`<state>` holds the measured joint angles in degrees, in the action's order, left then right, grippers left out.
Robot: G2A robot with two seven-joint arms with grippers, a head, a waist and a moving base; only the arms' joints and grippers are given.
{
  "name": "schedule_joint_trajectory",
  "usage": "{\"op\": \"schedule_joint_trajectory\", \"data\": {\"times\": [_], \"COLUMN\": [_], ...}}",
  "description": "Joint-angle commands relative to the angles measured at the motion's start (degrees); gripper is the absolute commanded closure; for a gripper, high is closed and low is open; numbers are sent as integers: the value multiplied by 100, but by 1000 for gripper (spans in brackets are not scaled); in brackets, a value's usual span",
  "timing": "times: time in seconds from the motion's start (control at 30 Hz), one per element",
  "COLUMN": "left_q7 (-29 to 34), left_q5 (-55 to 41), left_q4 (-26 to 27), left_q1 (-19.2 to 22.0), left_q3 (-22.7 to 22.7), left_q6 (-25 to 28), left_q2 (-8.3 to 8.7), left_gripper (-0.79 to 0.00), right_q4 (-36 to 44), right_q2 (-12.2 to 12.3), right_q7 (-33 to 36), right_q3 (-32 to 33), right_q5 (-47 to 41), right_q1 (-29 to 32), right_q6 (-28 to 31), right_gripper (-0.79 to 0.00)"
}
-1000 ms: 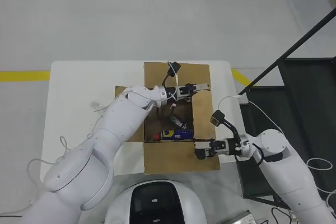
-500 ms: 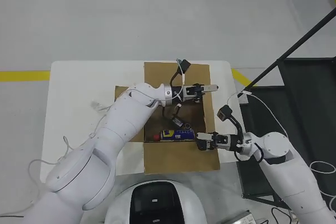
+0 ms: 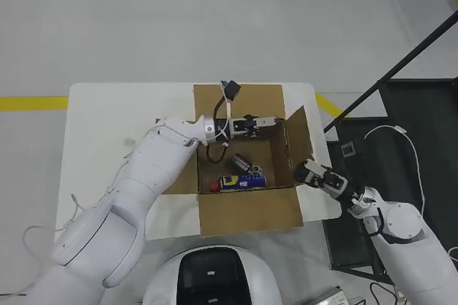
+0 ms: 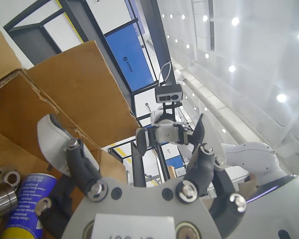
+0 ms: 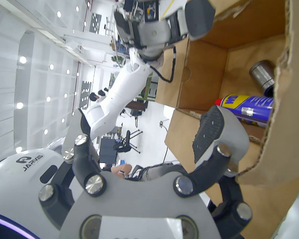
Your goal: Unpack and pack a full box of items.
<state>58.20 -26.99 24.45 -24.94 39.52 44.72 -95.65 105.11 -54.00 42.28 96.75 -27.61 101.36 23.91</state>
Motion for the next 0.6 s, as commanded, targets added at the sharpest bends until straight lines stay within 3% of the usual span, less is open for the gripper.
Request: {"op": "schedule_joint_trajectory", "data": {"times": [0.0,0.13,0.3,0.4,0.47,0.57], "left_q7": [-43,-251,-300,-367,-399,-398], "left_q5": [172,441,773,1264,1615,1856], "left_q4": [155,516,1647,2709,3929,5396], "left_q1": [-159,-477,-1111,-1641,-2301,-3190], "left_q3": [114,456,1276,1914,2554,3337], "left_q6": [101,222,237,-129,-611,-1246], "left_q2": [153,490,1085,1450,1728,1983], "left_gripper": [-785,-785,-785,-785,-785,-785], "right_q4": [-74,-249,-605,-867,-1062,-1274], "right_q2": [-26,-59,-95,-119,-139,-163], "right_q7": [-476,-1038,-1426,-1455,-1485,-1523], "right_q3": [36,-52,-261,-358,-450,-594], "right_q5": [128,598,1055,996,1017,1133], "right_q1": [6,-167,-460,-633,-766,-910], "right_q6": [16,-296,-730,-760,-791,-919], "right_gripper": [-785,-785,-785,-785,-785,-785]}}
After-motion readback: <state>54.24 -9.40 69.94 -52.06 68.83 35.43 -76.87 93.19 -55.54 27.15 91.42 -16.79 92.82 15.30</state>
